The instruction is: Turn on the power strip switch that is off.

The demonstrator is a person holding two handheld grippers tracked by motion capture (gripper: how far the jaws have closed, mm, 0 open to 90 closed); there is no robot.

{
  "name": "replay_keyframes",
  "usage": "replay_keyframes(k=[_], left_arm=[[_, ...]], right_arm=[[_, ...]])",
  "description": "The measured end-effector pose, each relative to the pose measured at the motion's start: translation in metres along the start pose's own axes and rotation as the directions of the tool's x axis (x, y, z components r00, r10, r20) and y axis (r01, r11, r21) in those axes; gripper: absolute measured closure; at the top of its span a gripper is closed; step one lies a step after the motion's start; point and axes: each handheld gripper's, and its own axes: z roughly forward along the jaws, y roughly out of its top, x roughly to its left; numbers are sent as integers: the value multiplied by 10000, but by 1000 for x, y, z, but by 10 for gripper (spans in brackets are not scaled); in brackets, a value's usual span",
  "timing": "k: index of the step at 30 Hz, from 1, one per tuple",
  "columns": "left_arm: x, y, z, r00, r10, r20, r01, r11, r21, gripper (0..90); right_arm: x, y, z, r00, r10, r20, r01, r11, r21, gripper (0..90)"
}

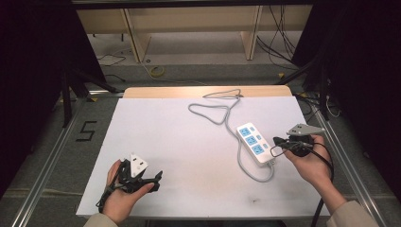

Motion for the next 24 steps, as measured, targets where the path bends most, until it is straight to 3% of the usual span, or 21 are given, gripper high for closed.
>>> replay_keyframes(k=[24], left_arm=[[0, 0, 0, 10000, 30, -65, -30, 10000, -63, 143]], right_arm=[[-2, 14, 15, 9997, -37, -235, 45, 9994, 348, 900]])
